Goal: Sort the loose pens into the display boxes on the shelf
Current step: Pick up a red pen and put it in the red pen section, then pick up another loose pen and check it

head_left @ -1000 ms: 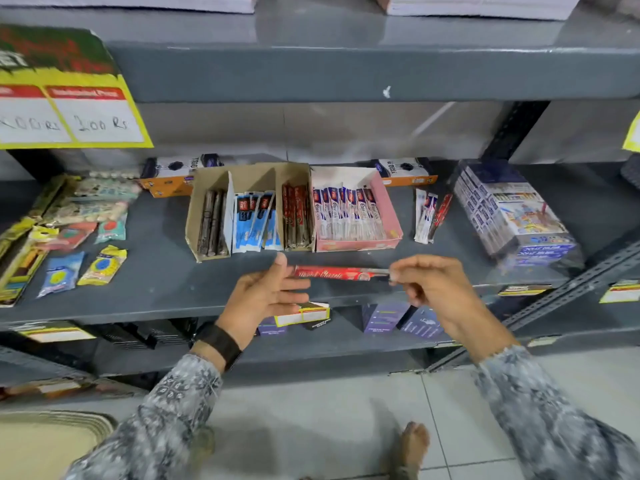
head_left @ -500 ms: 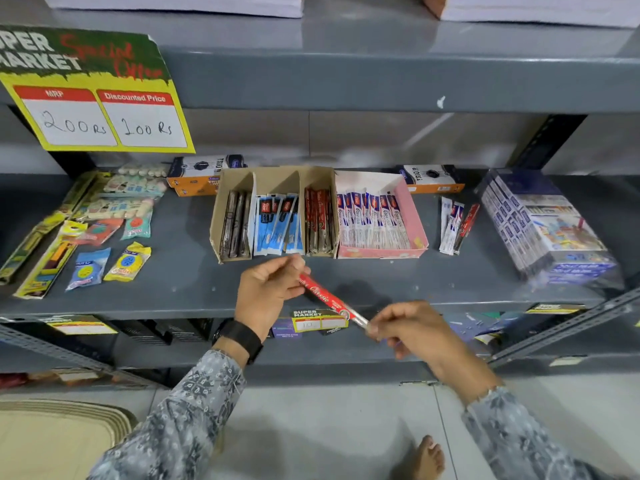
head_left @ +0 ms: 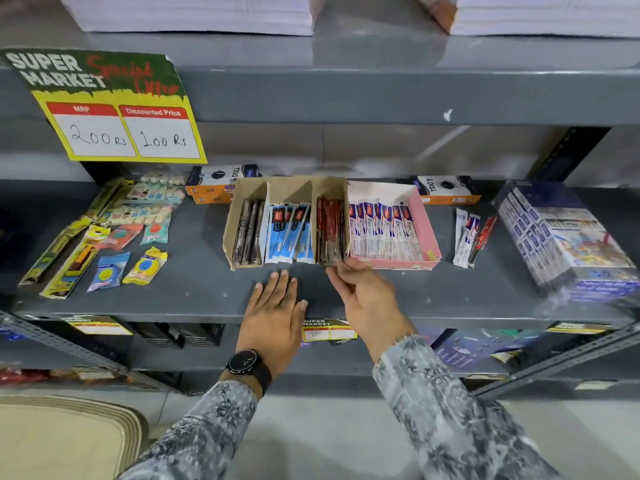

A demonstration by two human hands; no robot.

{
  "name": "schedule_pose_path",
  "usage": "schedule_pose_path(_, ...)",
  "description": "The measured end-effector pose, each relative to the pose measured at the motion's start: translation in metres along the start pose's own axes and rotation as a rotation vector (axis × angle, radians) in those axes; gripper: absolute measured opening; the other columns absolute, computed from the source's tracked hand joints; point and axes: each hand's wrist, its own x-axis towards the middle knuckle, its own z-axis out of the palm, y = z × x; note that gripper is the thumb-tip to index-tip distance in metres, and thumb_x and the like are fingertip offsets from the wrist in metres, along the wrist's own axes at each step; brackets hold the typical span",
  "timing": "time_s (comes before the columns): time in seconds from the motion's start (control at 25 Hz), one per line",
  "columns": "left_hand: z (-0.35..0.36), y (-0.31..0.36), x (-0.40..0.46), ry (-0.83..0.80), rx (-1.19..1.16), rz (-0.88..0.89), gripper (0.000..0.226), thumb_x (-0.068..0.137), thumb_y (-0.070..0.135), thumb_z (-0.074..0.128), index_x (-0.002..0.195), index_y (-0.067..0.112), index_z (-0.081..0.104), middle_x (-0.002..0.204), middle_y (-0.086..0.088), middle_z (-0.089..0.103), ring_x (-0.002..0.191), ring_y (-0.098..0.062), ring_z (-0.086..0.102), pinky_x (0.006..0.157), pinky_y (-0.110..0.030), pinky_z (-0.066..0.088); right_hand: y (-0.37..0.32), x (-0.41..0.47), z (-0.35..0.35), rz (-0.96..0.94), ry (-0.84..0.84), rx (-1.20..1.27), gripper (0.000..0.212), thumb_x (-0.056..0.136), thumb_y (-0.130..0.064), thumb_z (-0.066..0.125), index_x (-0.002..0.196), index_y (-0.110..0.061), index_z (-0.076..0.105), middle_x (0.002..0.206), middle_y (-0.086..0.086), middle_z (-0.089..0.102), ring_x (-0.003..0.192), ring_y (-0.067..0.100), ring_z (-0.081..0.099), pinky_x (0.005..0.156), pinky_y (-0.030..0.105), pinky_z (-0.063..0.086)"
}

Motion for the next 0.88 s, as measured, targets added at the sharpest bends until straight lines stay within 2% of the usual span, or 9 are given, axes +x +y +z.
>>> schedule_pose_path(0.08, -0.002, 0.002, 0.0, -0.011, 0.002, 0.001, 0.07, 0.099, 0.048, 0.009, 0.153, 0.009, 0.032, 0.165, -0.009, 0.023, 0.155, -0.02, 0.012, 0.127, -0.042, 0.004, 0.001, -0.002, -0.016, 0.004, -0.057, -0.089, 0.027, 0.092, 0.023, 0.053, 0.108, 0.004, 0.065, 0.112, 0.02, 0.07, 0.101, 0.03, 0.071, 0.077, 0.032, 0.061)
schedule_pose_path(0.2, -0.004, 0.002, 0.0, -0.007, 0.013, 0.008, 0.074, 0.096, 0.048, 0.005, 0.153, 0.008, 0.031, 0.165, -0.009, 0.022, 0.155, -0.022, 0.012, 0.126, -0.041, 0.002, -0.007, -0.009, -0.065, -0.216, 0.063, -0.433, 0.021, 0.092, 0.011, 0.062, 0.095, -0.005, 0.075, 0.086, 0.007, 0.081, 0.071, 0.024, 0.078, 0.057, 0.031, 0.061)
schedule_pose_path(0.24, -0.003, 0.001, 0.0, -0.004, 0.014, 0.011, 0.075, 0.096, 0.049, 0.005, 0.153, 0.007, 0.031, 0.164, -0.01, 0.022, 0.154, -0.023, 0.013, 0.126, -0.041, 0.002, -0.019, -0.008, -0.082, -0.372, 0.154, -0.563, 0.019, 0.091, 0.006, 0.066, 0.093, -0.009, 0.077, 0.08, 0.003, 0.08, 0.065, 0.022, 0.076, 0.057, 0.033, 0.06)
schedule_pose_path(0.32, 0.0, 0.0, 0.0, 0.009, 0.014, 0.011, 0.075, 0.096, 0.049, 0.006, 0.152, 0.006, 0.032, 0.164, -0.011, 0.024, 0.154, -0.024, 0.015, 0.126, -0.043, 0.004, -0.057, -0.002, -0.106, -0.661, 0.393, -0.793, 0.023, 0.087, 0.003, 0.065, 0.09, -0.016, 0.079, 0.08, 0.004, 0.078, 0.074, 0.029, 0.074, 0.071, 0.036, 0.056)
schedule_pose_path(0.44, 0.004, 0.003, 0.001, 0.03, 0.019, 0.004, 0.073, 0.097, 0.048, 0.009, 0.151, 0.005, 0.035, 0.162, -0.012, 0.028, 0.153, -0.025, 0.019, 0.126, -0.045, 0.008, -0.127, 0.021, -0.12, -0.844, 0.722, -0.983, 0.02, 0.087, -0.009, 0.063, 0.096, -0.015, 0.08, 0.093, 0.014, 0.079, 0.092, 0.035, 0.074, 0.08, 0.033, 0.051)
schedule_pose_path(0.52, 0.004, 0.004, 0.002, 0.032, 0.035, 0.003, 0.071, 0.098, 0.047, 0.01, 0.15, 0.005, 0.035, 0.162, -0.012, 0.029, 0.153, -0.025, 0.02, 0.125, -0.046, 0.009, -0.159, 0.041, -0.121, -0.757, 0.74, -1.156, 0.024, 0.089, -0.029, 0.069, 0.102, -0.012, 0.079, 0.103, 0.018, 0.078, 0.099, 0.037, 0.073, 0.086, 0.04, 0.053)
schedule_pose_path(0.6, 0.004, 0.003, 0.001, 0.037, 0.031, 0.008, 0.069, 0.099, 0.046, 0.013, 0.149, 0.005, 0.037, 0.161, -0.012, 0.032, 0.152, -0.025, 0.022, 0.125, -0.047, 0.012, -0.173, 0.055, -0.12, -0.536, 0.725, -1.307, 0.054, 0.082, -0.051, 0.074, 0.114, -0.007, 0.074, 0.116, 0.02, 0.074, 0.108, 0.039, 0.07, 0.098, 0.047, 0.052)
schedule_pose_path(0.68, 0.005, 0.001, 0.0, 0.041, 0.025, 0.01, 0.067, 0.1, 0.045, 0.016, 0.149, 0.005, 0.04, 0.16, -0.012, 0.034, 0.152, -0.025, 0.024, 0.125, -0.048, 0.014, -0.173, 0.061, -0.119, -0.422, 0.744, -1.35, 0.069, 0.081, -0.051, 0.075, 0.126, -0.001, 0.065, 0.129, 0.022, 0.068, 0.116, 0.041, 0.066, 0.103, 0.054, 0.049)
schedule_pose_path(0.88, 0.005, 0.0, 0.0, 0.043, 0.025, 0.013, 0.066, 0.1, 0.045, 0.017, 0.149, 0.006, 0.04, 0.16, -0.011, 0.035, 0.152, -0.024, 0.024, 0.125, -0.047, 0.015, -0.172, 0.062, -0.118, -0.403, 0.759, -1.349, 0.067, 0.084, -0.043, 0.069, 0.133, 0.001, 0.057, 0.135, 0.022, 0.064, 0.119, 0.042, 0.063, 0.106, 0.054, 0.046)
